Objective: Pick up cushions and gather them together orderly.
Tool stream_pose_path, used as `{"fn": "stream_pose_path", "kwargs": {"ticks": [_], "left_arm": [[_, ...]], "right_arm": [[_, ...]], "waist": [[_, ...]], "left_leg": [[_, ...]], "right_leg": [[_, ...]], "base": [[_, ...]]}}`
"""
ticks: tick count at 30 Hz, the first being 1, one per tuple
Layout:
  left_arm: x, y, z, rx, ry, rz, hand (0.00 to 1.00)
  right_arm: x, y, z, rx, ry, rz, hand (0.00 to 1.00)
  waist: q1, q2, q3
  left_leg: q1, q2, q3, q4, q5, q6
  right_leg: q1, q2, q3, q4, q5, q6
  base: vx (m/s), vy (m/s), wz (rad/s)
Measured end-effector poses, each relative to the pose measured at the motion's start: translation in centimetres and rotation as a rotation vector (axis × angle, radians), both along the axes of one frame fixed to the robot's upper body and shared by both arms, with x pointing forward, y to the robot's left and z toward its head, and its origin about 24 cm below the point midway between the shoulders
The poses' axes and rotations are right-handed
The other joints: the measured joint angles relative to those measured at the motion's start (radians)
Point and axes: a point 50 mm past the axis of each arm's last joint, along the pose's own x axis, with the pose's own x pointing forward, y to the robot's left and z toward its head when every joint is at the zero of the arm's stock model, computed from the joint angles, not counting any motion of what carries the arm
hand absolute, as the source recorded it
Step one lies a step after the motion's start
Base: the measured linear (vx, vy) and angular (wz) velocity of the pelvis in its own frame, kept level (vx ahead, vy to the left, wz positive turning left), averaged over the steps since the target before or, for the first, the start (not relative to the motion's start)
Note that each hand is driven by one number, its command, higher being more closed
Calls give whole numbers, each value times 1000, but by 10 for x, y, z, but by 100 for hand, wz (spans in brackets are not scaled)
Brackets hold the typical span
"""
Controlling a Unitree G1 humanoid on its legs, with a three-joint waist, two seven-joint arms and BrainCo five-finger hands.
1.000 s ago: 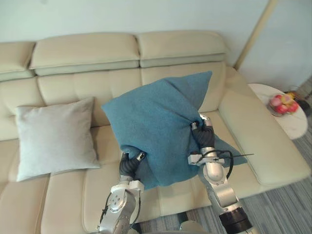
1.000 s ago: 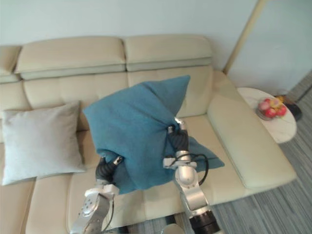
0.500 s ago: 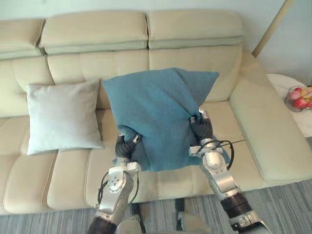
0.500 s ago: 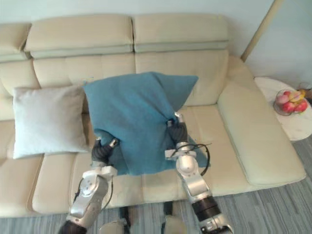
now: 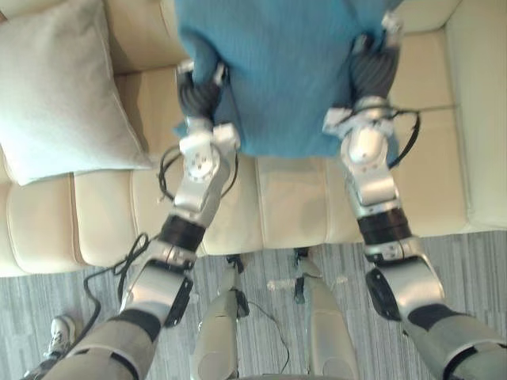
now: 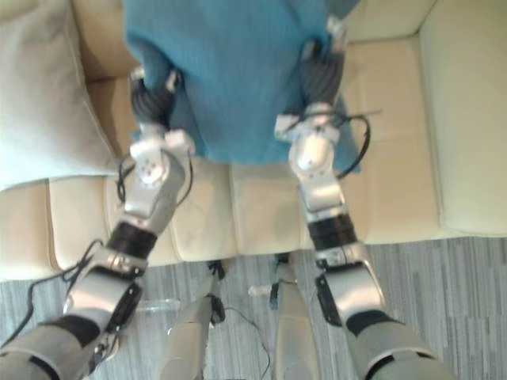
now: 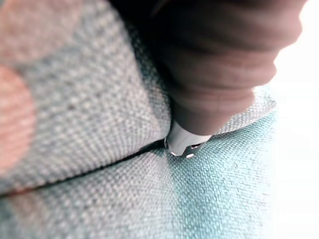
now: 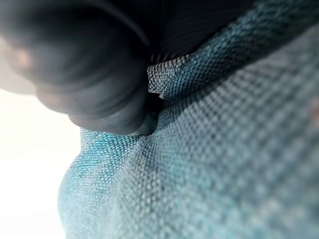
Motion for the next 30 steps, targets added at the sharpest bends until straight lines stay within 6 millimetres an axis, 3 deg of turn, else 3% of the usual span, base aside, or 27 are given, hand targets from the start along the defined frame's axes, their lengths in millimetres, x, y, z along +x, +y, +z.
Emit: {"fn": "stream_pose_path", "kwargs": {"ticks": [2,5,6,10,13,18,21,27,28,30], "left_arm": [[-2,-3,25,-26,-53,33,100],[-7,-2,45,-69,-98,50,100],[-9,-2,52,-99,-111,66,0],[-11,9,68,-218,-121,108,0],[-3,10,57,-262,-55,101,0],[15,20,17,-326,88,66,0],[18,30,4,-340,107,35,0],[21,68,-43,-328,187,71,0],[18,86,-63,-321,210,103,0],[10,107,-83,-301,230,139,0]], "right_arm": [[-1,0,20,37,-35,-26,100],[-2,2,38,57,-64,-39,100],[-4,5,47,53,-80,-50,0],[-9,8,76,43,-123,-76,0],[0,2,70,48,-60,-95,0],[11,3,58,72,26,2,0],[5,-5,57,107,4,82,0],[0,-29,29,128,-9,137,0],[-8,-35,21,82,-31,148,0],[-17,-42,9,43,-50,161,0]], "waist": [[2,1,1],[5,8,4],[8,13,7],[29,22,12],[31,26,15],[27,26,20],[11,24,21],[-17,12,28],[-17,11,29],[-18,10,30]], "left_leg": [[-57,-4,-8,0,13,1],[-117,-4,-29,0,32,-5],[-147,-6,-36,0,38,-14],[-255,-17,-59,-1,46,-31],[-294,-33,-78,-1,69,-21],[-294,-38,-83,-1,70,-25],[-289,-29,-13,-2,16,-64],[-191,-28,26,-1,28,-22],[-145,-24,30,-1,28,-21],[-91,-18,41,-1,18,-8]], "right_leg": [[-61,-8,-6,21,-4,-4],[-120,-15,-21,42,-7,-9],[-154,-21,-29,60,-14,-14],[-290,-45,-43,145,-41,-30],[-343,-74,-59,211,-79,-33],[-348,-83,-61,233,-94,-29],[-346,-98,-62,234,-98,-31],[-239,-100,-62,221,-113,-15],[-189,-95,-61,205,-115,-12],[-125,-84,-61,181,-116,-11]], "base": [[-32,-23,18],[-13,-27,22],[8,-36,26],[17,-55,27],[15,-106,40],[-11,-108,9],[-38,-77,10],[-19,-70,-4],[35,-91,-13],[64,-99,-22]]}}
